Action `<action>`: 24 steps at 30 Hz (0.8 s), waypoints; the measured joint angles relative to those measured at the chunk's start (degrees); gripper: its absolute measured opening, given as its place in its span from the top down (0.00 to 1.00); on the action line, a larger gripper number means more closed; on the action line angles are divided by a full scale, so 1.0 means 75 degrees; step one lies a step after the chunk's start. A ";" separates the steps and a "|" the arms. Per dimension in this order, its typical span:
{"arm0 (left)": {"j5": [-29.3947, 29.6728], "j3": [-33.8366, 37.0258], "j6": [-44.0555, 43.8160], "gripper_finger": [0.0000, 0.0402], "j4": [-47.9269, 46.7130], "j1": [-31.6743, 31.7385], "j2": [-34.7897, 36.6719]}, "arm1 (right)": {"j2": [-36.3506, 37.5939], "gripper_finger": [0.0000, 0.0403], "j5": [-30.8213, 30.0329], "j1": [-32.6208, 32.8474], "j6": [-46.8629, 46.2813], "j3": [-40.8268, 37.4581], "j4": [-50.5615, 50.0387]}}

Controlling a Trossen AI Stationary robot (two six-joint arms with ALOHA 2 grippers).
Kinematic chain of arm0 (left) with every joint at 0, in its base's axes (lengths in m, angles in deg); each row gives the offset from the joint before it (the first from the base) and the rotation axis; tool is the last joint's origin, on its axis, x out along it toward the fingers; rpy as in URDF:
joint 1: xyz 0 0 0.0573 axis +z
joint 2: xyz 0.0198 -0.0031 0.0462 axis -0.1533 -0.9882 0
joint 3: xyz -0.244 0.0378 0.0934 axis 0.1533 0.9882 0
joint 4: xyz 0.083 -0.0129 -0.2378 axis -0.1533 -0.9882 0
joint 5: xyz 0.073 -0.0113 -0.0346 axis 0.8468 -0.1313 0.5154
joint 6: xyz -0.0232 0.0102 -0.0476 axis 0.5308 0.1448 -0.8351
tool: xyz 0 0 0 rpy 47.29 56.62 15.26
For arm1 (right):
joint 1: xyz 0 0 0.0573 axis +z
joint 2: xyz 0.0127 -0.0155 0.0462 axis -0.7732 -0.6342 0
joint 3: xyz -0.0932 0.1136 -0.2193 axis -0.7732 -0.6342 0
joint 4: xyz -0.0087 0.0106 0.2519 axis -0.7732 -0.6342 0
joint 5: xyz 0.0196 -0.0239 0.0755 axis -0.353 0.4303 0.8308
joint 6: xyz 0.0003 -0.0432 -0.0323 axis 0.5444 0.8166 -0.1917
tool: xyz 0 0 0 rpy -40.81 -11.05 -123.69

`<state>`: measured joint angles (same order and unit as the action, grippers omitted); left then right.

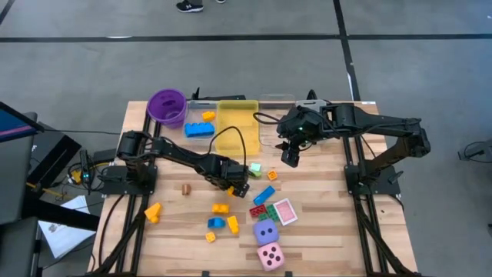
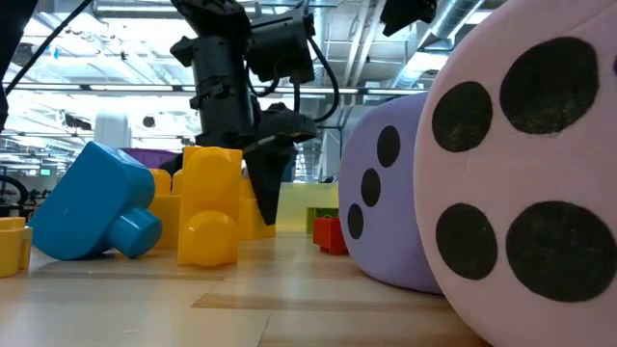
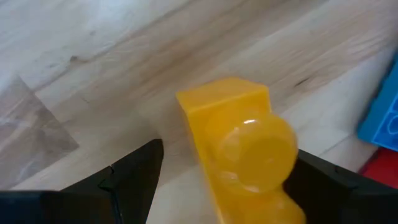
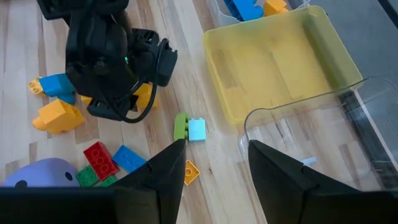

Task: Pick & Place Toys
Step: Put the big yellow game piece into the white bin

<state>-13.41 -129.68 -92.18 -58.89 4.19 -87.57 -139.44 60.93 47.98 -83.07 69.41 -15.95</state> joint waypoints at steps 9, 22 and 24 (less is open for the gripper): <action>0.0011 0.0049 -0.0009 0.37 0.0184 0.0000 0.0155 | 0.0000 0.58 -0.0003 0.0000 0.0001 0.0000 0.0029; -0.0331 0.0046 0.0021 0.72 0.1829 0.0009 0.0271 | 0.0000 0.58 -0.0008 0.0000 0.0001 0.0000 0.0026; -0.0329 0.0043 0.0110 0.72 0.2097 0.0048 0.0399 | 0.0000 0.58 -0.0009 0.0000 0.0001 0.0000 0.0023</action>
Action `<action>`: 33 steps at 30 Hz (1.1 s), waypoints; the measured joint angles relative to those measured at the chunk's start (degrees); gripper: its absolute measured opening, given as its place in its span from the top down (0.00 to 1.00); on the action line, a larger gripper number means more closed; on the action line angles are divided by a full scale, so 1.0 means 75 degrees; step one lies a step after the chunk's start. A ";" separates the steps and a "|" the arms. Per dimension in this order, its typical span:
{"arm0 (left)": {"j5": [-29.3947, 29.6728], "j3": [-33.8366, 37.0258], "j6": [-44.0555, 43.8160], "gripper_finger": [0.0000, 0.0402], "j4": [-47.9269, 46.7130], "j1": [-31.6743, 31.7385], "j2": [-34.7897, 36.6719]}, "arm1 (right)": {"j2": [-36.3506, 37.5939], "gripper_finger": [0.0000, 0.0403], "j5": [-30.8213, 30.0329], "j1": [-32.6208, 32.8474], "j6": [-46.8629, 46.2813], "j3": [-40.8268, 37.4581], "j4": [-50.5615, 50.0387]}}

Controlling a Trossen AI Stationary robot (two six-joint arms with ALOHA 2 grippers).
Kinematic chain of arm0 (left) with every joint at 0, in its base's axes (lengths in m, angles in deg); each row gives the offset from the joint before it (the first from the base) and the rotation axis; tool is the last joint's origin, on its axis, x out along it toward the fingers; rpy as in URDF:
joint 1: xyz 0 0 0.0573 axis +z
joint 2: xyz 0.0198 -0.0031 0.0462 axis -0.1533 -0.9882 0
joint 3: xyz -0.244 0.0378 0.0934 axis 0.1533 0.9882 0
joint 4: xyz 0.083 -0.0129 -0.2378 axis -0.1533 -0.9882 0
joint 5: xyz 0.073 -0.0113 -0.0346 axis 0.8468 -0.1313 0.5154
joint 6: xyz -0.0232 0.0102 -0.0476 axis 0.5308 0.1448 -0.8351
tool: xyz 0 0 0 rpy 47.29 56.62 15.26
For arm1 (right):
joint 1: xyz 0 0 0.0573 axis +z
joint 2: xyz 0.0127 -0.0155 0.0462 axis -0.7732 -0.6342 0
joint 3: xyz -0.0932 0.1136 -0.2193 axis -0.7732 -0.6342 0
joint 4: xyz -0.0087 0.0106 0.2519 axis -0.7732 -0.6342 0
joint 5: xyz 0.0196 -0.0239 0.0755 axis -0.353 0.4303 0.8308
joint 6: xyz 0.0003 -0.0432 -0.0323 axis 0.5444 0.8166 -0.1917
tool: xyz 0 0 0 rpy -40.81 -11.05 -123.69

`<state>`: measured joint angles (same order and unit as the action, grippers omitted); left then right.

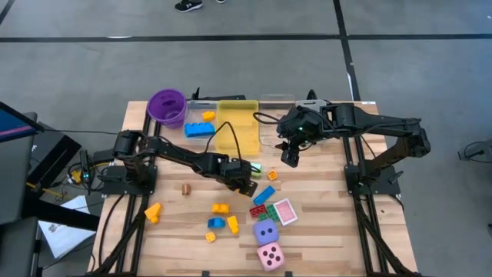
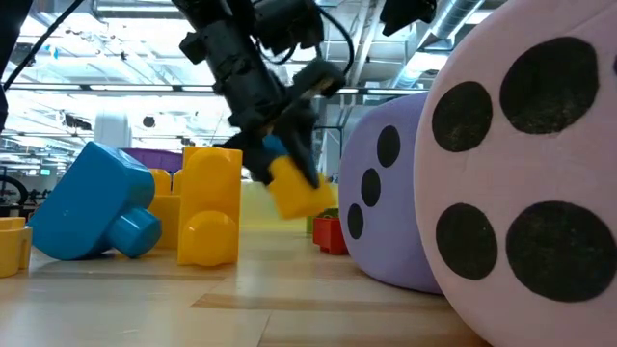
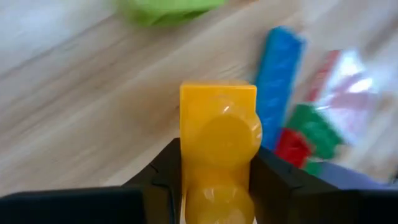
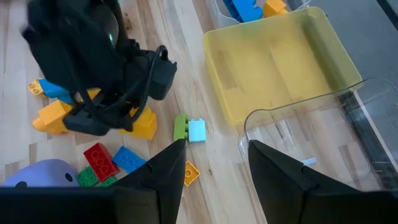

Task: Pick & Place Toys
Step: Put the big yellow game piece into the white bin

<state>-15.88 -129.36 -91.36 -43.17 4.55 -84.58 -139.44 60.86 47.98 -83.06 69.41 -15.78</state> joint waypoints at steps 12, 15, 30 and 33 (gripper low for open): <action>0.2885 -0.0003 0.0578 0.71 -0.0897 0.0870 0.2202 | 0.0000 0.58 0.0000 0.0000 0.0016 0.0000 0.0019; 0.4029 -0.0017 0.0581 0.70 -0.1607 0.1219 0.2904 | 0.0003 0.58 0.0000 0.0000 0.0020 0.0000 0.0032; 0.4821 -0.0009 0.2704 0.58 -0.3322 0.2988 0.4217 | 0.0003 0.58 0.0003 0.0003 -0.0003 0.0000 0.0065; 0.4820 -0.0009 0.2959 0.51 -0.3175 0.3146 0.4191 | 0.0003 0.58 0.0006 0.0003 -0.0046 0.0000 0.0052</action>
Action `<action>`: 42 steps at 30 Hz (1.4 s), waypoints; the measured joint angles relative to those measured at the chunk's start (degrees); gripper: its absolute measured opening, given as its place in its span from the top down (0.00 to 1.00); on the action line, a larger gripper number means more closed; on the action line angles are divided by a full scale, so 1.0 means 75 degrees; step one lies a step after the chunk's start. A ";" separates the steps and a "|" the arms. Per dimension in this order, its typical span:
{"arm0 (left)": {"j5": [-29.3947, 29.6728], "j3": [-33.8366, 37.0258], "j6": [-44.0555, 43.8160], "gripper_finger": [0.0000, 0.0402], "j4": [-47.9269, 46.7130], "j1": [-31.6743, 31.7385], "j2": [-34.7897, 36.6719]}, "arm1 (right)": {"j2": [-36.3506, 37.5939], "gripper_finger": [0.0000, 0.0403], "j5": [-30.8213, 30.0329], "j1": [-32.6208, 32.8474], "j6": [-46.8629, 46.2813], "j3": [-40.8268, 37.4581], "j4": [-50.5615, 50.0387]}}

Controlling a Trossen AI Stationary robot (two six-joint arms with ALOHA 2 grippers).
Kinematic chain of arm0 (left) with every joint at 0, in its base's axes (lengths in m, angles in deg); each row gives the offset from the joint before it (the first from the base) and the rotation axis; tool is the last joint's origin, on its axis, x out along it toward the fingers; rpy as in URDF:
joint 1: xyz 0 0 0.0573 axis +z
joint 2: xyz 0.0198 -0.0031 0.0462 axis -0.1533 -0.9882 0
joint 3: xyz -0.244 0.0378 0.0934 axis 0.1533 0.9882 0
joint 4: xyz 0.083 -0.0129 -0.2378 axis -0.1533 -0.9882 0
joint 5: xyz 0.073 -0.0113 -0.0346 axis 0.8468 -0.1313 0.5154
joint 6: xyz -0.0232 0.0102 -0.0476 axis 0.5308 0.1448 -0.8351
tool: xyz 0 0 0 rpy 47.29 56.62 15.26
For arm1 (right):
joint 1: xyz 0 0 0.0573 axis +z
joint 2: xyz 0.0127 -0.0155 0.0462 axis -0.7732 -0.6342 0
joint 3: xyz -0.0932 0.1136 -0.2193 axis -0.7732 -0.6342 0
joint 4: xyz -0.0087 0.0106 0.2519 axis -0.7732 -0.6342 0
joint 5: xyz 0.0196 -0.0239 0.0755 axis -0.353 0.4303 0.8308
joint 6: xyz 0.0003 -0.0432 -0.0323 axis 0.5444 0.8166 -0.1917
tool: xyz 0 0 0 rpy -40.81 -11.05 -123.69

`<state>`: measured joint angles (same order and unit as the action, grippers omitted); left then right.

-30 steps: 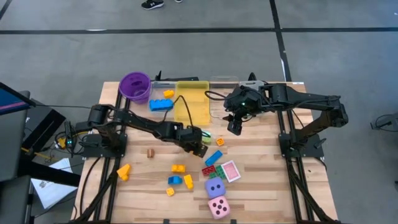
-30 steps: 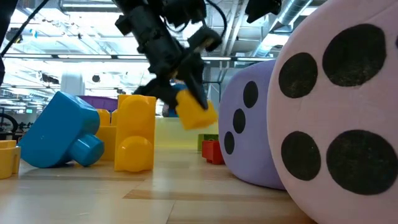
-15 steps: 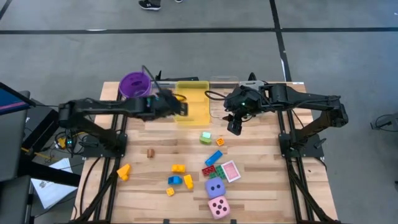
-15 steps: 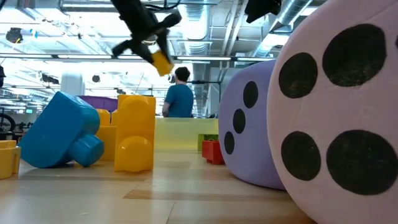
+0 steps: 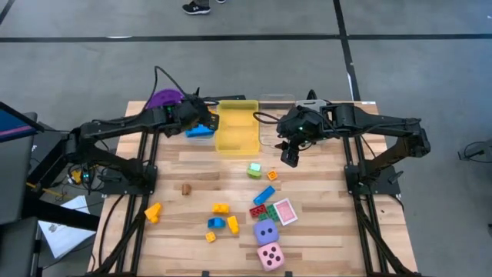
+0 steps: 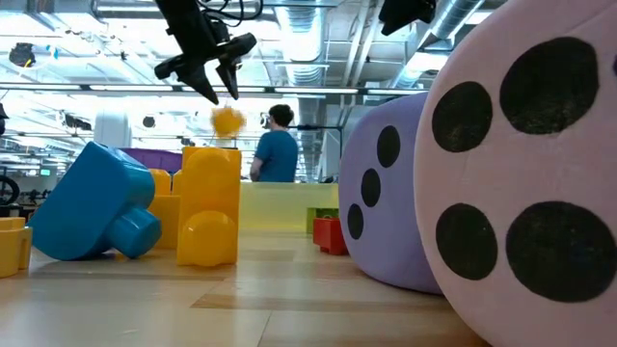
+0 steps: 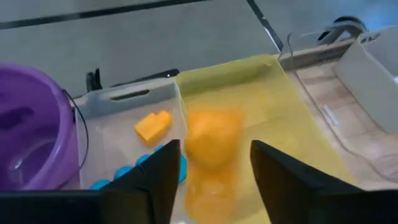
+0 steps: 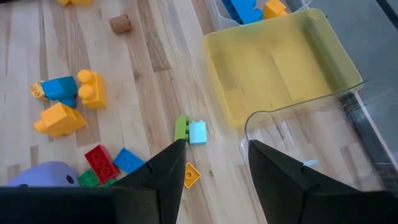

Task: Pick & Place Toys
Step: Put the big yellow game piece into the white bin, then put the big blue game piece into the white bin

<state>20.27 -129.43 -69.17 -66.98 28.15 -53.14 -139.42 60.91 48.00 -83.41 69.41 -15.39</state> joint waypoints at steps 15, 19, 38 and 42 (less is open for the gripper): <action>-0.2790 0.0000 0.0410 0.33 0.0051 0.0031 -0.0014 | 0.0000 0.58 0.0009 0.0443 -0.0211 0.0000 -0.0042; -0.4843 0.0000 0.1141 0.35 0.0171 -0.0609 -0.0014 | -0.0003 0.58 0.0009 0.0902 -0.0214 0.0000 0.0114; -0.3265 -0.0003 0.2620 0.29 0.0442 -0.5357 -0.0230 | -0.0064 0.58 -0.0053 0.2136 -0.0642 0.0000 0.1400; -0.3227 -0.0002 0.2622 0.27 0.0583 -0.5883 -0.0863 | -0.0064 0.58 -0.0214 0.2136 -0.1089 0.0000 0.1405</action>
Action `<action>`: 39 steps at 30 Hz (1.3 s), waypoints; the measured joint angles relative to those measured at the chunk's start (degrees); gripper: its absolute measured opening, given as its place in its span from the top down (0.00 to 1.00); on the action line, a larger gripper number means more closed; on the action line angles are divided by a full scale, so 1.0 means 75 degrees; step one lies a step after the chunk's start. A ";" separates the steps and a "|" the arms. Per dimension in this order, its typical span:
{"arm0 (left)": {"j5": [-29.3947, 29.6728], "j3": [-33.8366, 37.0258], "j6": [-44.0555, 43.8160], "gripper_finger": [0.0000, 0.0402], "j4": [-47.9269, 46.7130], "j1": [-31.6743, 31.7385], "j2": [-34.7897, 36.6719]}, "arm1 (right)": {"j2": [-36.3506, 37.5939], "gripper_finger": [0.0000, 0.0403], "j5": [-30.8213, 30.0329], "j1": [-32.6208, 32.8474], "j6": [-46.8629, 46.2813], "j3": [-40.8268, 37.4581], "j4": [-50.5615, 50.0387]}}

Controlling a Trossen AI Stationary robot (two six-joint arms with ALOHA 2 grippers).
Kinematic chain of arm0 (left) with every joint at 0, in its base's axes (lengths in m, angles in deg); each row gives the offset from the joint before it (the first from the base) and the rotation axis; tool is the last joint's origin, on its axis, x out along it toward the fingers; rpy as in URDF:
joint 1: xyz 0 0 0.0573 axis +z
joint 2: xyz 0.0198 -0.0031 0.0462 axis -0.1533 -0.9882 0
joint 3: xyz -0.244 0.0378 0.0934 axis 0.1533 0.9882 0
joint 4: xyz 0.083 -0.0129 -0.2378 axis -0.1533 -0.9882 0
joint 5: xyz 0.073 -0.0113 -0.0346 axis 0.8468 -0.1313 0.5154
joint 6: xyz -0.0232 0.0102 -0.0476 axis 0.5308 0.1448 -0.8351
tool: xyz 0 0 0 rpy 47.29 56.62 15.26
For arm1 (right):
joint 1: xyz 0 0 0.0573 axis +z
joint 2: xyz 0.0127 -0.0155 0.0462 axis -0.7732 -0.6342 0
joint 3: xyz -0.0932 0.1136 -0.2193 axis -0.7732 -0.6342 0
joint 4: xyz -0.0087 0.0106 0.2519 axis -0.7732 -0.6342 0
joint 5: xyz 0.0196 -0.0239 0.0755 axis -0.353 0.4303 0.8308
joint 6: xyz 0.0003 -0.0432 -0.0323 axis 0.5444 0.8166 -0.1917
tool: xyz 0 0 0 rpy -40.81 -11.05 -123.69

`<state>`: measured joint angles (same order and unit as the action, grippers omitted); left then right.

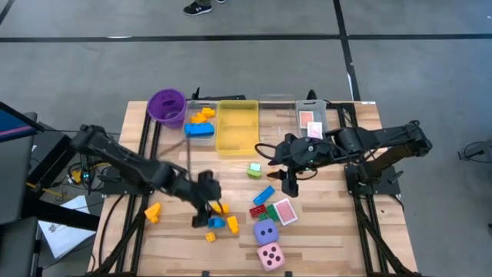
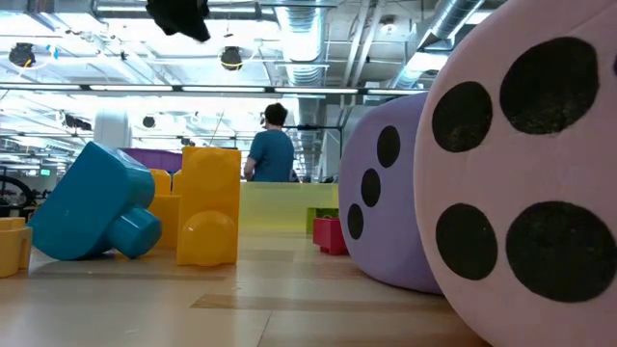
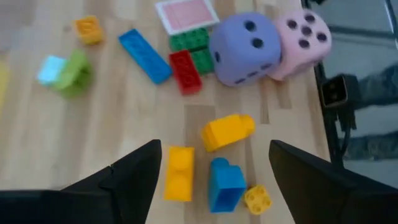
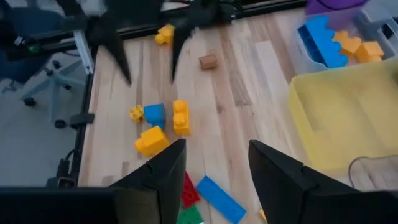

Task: Pick & Place Toys
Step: Put the big blue game piece into the white bin

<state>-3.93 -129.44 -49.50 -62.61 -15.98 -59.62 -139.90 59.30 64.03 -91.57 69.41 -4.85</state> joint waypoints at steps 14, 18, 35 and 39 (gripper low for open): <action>0.0493 0.0009 -0.0031 0.23 0.0829 -0.0155 -0.2263 | 0.0000 0.58 -0.0006 0.0133 -0.0326 0.0000 -0.0025; 0.0493 -0.0001 -0.0303 0.24 0.1205 -0.0155 -0.2693 | 0.0000 0.58 -0.0007 0.0284 -0.0279 0.0000 -0.0026; 0.0516 -0.0021 -0.1252 0.25 0.1280 -0.0169 -0.2945 | 0.0000 0.58 -0.0004 0.0522 -0.0043 0.0000 -0.0082; 0.0519 -0.0015 -0.1252 0.25 0.1259 -0.0161 -0.2948 | 0.0000 0.58 -0.0003 0.0522 -0.0042 0.0000 -0.0081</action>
<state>-0.04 -129.56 -58.90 -53.16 -17.18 -81.73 -139.90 59.27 67.94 -91.89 69.41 -5.45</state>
